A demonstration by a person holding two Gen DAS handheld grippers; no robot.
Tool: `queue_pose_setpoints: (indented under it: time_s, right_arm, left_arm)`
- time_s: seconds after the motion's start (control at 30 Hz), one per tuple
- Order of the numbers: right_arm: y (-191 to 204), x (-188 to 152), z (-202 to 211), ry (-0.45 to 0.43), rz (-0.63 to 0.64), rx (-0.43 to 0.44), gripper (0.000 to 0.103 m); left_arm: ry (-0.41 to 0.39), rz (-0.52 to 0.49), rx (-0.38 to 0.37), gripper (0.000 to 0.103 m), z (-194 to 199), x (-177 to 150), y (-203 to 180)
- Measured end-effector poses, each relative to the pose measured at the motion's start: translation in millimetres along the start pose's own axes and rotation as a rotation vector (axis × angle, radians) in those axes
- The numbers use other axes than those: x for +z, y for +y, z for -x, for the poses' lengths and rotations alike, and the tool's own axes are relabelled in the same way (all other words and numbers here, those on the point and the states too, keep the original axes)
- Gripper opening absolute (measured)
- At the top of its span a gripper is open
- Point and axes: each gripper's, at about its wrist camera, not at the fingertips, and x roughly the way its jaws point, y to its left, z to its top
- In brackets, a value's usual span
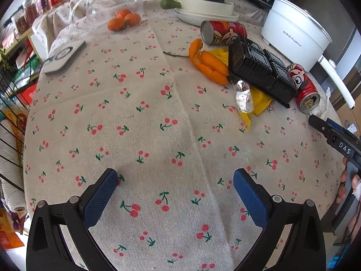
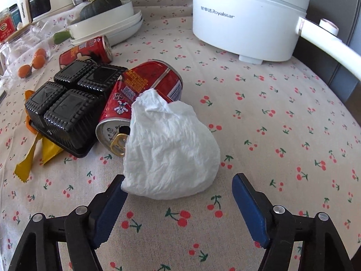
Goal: Collect trash
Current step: 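Grasp the white plastic bag with the right tool and lift it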
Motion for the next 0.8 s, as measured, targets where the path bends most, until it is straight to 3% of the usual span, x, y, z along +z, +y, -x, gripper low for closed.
queue_pose_setpoints:
  time_s: [0.07, 0.17, 0.3, 0.5, 0.67, 0.73, 0.77, 0.8]
  right_arm:
    - [1.9, 1.3, 1.6, -0.012, 0.023, 0.007, 0.071]
    - [5.8, 2.5, 4.0, -0.020, 0.061, 0.006, 0.053]
    - [6.6, 0.5, 5.9, -0.001, 0.078, 0.013, 0.033]
    - [-1.2, -3.9, 21.4, 0.007, 0.079, 0.033, 0.021]
    - [-12.1, -7.9, 35.5, 0.003, 0.076, 0.055, 0.021]
    - [-16.7, -9.5, 38.6, 0.006, 0.070, 0.086, 0.026]
    - [-18.2, -10.0, 39.5, 0.005, 0.067, 0.100, 0.039]
    - [-18.9, -10.2, 40.6, -0.001, 0.063, 0.112, 0.061]
  left_arm:
    - [0.003, -0.027, 0.023, 0.103, -2.2, -0.8, -4.7]
    - [0.004, -0.081, 0.071, 0.103, -5.4, -3.5, -13.3]
    - [0.004, -0.057, 0.072, 0.103, -5.1, -4.1, -12.7]
    - [-0.042, -0.029, 0.090, 0.103, -5.0, -7.6, -15.6]
    - [-0.077, -0.030, 0.091, 0.103, -3.9, -10.5, -15.6]
    - [-0.066, -0.031, 0.091, 0.103, -4.4, -8.9, -15.4]
    - [-0.058, -0.032, 0.090, 0.103, -4.4, -8.6, -15.9]
    - [-0.049, -0.033, 0.089, 0.103, -4.6, -7.5, -16.0]
